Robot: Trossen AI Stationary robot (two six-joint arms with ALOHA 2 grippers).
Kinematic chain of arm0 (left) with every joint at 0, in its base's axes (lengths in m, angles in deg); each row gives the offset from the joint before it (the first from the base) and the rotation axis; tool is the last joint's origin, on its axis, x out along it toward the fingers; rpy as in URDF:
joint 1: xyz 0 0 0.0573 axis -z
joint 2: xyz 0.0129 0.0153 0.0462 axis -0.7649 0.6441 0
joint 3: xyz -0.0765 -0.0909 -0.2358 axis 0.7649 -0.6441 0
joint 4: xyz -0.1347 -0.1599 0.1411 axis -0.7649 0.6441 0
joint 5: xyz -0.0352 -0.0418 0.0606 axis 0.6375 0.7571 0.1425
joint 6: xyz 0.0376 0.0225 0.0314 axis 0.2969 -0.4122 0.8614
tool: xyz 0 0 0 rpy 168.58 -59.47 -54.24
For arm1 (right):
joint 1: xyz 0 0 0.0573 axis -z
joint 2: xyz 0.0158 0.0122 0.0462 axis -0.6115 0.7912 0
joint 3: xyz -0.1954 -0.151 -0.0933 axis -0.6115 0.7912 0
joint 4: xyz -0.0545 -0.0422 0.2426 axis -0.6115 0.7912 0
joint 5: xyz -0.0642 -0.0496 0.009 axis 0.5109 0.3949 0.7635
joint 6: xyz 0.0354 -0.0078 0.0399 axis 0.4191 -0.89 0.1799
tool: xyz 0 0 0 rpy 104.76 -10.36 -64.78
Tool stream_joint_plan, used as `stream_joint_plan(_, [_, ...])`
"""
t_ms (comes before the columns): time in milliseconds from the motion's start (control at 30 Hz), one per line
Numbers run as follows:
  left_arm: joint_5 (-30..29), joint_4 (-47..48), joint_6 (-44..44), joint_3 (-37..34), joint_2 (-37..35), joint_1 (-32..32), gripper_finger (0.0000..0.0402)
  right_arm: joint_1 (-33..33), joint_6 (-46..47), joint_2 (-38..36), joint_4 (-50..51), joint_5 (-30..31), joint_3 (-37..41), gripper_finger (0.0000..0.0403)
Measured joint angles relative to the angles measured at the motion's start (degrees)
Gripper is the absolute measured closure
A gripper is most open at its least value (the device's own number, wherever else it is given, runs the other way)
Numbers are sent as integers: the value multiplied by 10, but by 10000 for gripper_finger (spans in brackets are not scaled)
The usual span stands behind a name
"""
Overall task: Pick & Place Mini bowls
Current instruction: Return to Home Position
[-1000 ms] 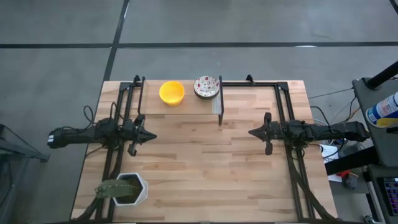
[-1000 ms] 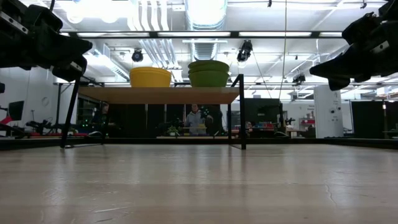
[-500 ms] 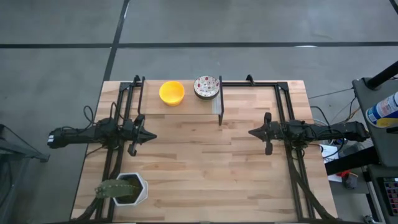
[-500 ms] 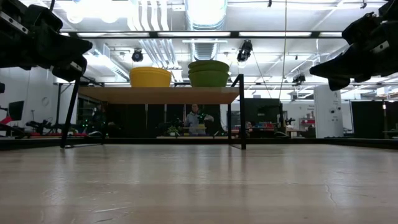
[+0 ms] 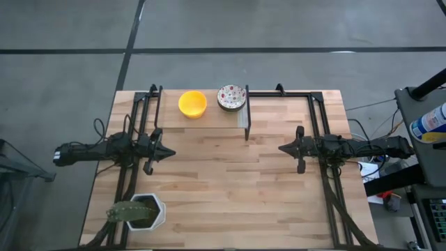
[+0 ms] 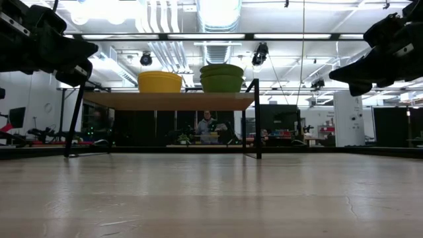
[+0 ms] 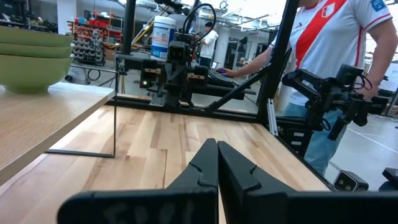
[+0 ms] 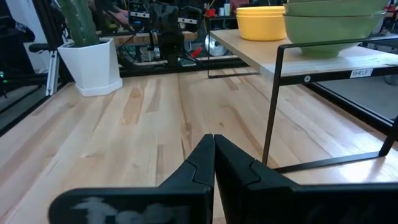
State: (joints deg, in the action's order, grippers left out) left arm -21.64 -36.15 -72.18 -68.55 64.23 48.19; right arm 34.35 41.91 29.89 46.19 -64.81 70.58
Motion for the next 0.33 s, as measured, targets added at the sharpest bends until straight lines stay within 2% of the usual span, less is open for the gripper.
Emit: stream_joint_plan(333, [0,0,0,0,0,0,401,0,-2,0,0,0,0,394])
